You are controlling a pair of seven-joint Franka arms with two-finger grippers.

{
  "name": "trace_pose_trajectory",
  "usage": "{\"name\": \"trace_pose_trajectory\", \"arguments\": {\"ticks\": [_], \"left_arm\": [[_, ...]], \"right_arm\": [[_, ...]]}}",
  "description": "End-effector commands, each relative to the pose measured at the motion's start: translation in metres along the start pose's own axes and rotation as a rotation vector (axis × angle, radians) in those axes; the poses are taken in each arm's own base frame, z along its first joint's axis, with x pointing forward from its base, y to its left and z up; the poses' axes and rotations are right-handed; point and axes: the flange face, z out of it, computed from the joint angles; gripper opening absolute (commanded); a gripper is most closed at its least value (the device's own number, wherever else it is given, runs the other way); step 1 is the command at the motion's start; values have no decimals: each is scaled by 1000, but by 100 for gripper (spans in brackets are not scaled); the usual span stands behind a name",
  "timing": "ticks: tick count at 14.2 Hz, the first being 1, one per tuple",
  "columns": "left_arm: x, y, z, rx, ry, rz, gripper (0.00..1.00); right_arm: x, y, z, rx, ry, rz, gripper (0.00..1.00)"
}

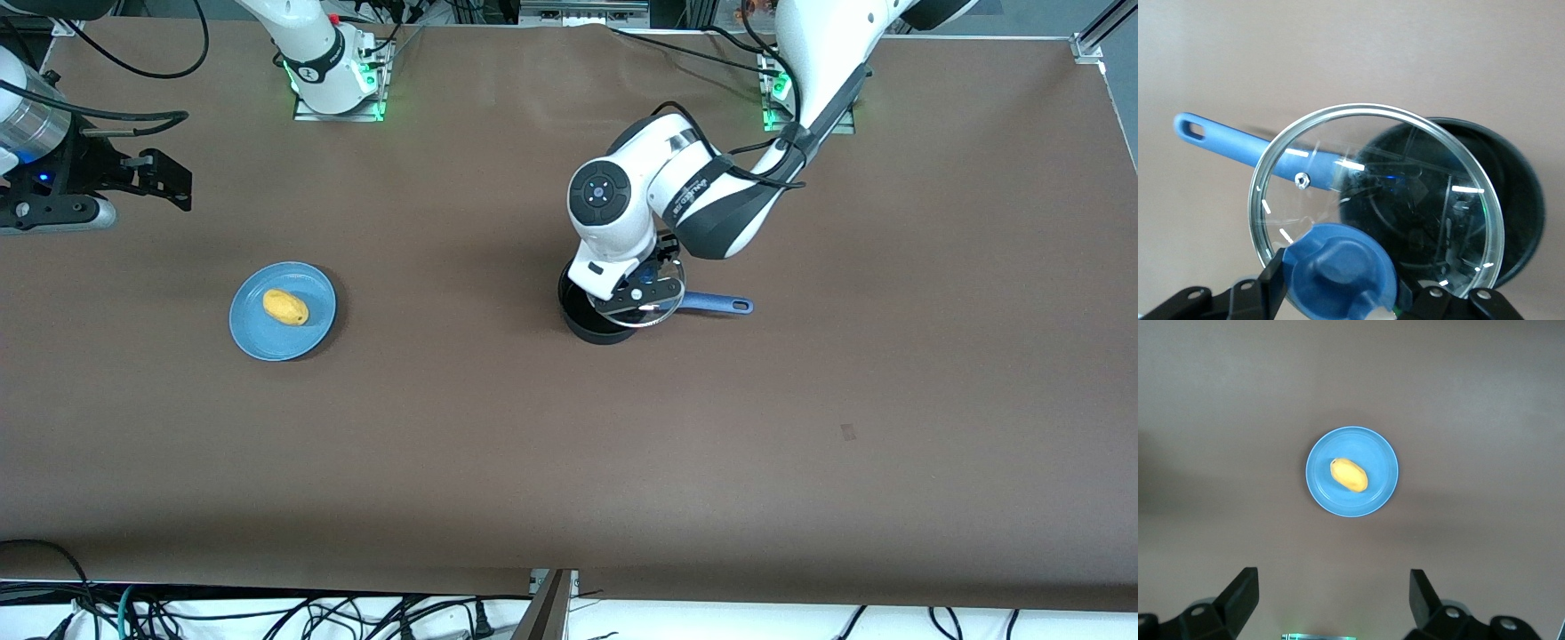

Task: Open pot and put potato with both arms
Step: 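Lift the glass lid off the saucepan with the left gripper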

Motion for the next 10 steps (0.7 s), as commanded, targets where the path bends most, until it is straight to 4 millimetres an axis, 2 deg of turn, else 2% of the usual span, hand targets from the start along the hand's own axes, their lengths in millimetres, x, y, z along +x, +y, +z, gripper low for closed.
{"name": "trace_pose_trajectory", "arguments": {"ticks": [1, 4, 7, 10], "left_arm": [[20, -31, -12, 46, 7, 42, 57], [57, -77, -7, 69, -27, 60, 57], [100, -137, -12, 64, -25, 85, 58], [144, -201, -4, 81, -11, 111, 58]], "right_arm": [[1, 1, -4, 14, -2, 4, 100], [1, 3, -4, 14, 0, 7, 100], [1, 2, -3, 14, -3, 4, 100], [6, 2, 4, 24, -14, 3, 100]]}}
